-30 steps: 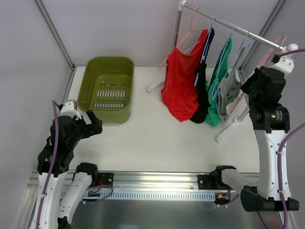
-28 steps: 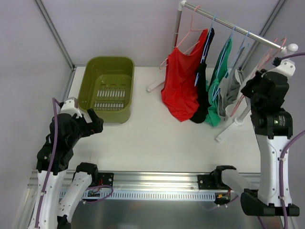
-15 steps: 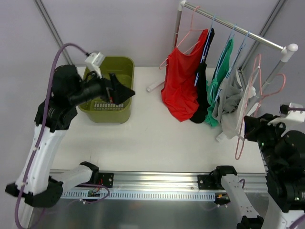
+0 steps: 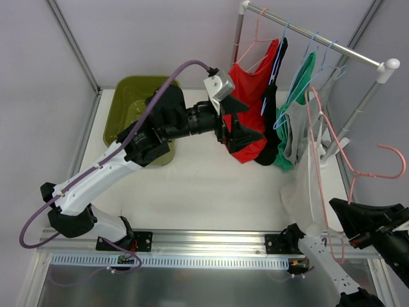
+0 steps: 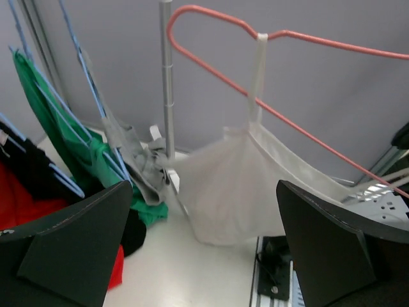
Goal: Remove the tank top from the hanger
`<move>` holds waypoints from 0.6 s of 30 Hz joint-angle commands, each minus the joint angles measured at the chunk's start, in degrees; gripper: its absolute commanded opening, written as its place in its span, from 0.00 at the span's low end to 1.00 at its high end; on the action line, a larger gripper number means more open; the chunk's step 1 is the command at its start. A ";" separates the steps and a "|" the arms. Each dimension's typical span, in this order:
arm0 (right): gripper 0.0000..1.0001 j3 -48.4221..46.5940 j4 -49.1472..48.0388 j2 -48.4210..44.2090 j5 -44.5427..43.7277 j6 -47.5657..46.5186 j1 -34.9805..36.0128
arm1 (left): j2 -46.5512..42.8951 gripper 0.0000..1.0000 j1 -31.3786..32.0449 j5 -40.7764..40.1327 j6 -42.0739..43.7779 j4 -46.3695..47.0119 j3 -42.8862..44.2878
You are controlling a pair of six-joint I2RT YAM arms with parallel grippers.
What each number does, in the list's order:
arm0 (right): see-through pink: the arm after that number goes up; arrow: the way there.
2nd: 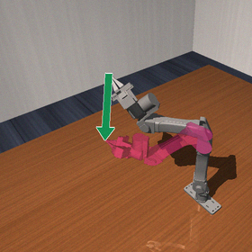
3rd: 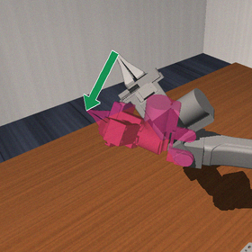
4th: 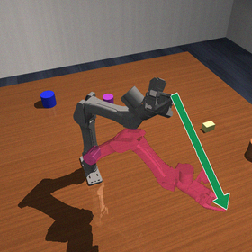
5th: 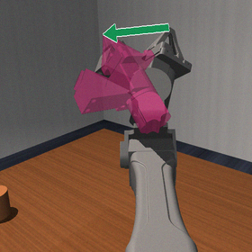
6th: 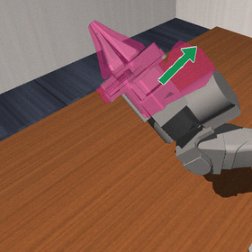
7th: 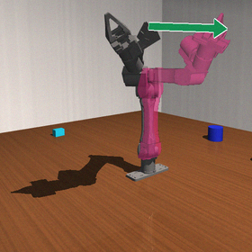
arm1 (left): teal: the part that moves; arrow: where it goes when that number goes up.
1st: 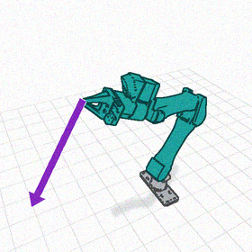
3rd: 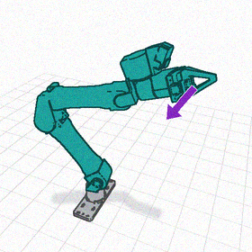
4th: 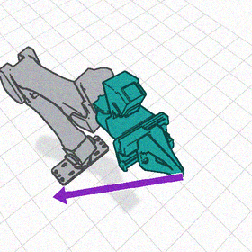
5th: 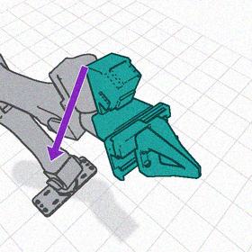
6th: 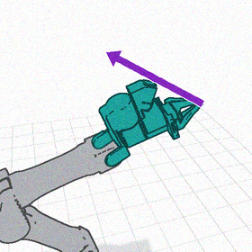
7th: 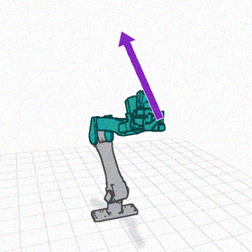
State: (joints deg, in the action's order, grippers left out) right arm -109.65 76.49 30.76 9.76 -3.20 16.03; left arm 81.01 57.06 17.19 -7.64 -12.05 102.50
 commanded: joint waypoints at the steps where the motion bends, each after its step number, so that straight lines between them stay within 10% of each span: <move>1: 0.00 -1.88 3.93 4.39 7.72 0.57 3.03 | 0.99 0.99 2.35 -2.77 5.79 17.57 -3.17; 18: 0.00 -4.62 3.23 12.65 7.72 -0.75 6.91 | 7.49 0.69 6.22 -12.00 10.80 26.47 -7.13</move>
State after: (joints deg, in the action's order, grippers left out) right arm -113.45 79.18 40.71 14.74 -3.14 22.57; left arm 89.25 62.65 8.16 1.50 9.08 95.92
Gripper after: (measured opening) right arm 0.050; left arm 0.712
